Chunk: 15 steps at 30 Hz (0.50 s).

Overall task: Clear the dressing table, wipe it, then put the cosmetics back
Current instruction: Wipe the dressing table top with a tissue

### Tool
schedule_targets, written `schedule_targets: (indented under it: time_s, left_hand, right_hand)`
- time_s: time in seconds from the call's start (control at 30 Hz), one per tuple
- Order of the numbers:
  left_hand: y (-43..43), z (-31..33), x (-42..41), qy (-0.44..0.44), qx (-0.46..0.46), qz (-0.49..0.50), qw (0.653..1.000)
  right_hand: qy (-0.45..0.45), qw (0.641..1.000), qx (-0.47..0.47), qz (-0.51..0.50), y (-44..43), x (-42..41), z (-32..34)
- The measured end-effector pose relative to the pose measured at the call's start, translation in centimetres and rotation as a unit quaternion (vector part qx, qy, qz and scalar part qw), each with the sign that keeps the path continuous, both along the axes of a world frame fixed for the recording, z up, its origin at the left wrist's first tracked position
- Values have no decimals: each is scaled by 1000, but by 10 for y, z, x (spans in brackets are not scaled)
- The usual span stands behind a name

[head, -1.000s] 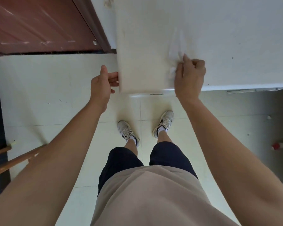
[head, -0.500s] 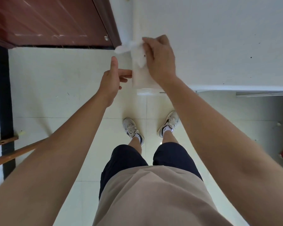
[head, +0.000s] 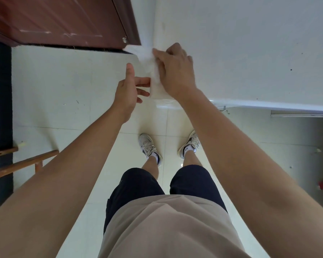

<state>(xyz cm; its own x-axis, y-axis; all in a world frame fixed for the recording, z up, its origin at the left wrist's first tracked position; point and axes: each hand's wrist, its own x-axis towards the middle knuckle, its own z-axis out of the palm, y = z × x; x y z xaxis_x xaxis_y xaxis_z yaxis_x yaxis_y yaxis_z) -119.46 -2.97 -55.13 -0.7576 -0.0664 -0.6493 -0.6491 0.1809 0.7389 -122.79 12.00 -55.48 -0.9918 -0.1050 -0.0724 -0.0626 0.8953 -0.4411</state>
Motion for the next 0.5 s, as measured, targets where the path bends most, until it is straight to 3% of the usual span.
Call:
schedule_targets:
  time_s: [0.1, 0.3, 0.37, 0.5]
  left_hand:
    - [6, 3, 2, 6, -8, 0, 1000]
    - [15, 10, 8, 7, -30, -6, 1000]
    - [20, 14, 11, -2, -39, -9, 999]
    - [30, 36, 22, -22, -75, -17, 997]
  right_hand:
    - [22, 999, -39, -27, 45, 9, -4]
    - [31, 953, 20, -300, 132, 48, -7]
    - [16, 957, 13, -291, 116, 55, -4]
    - [-26, 992, -14, -123, 78, 59, 10]
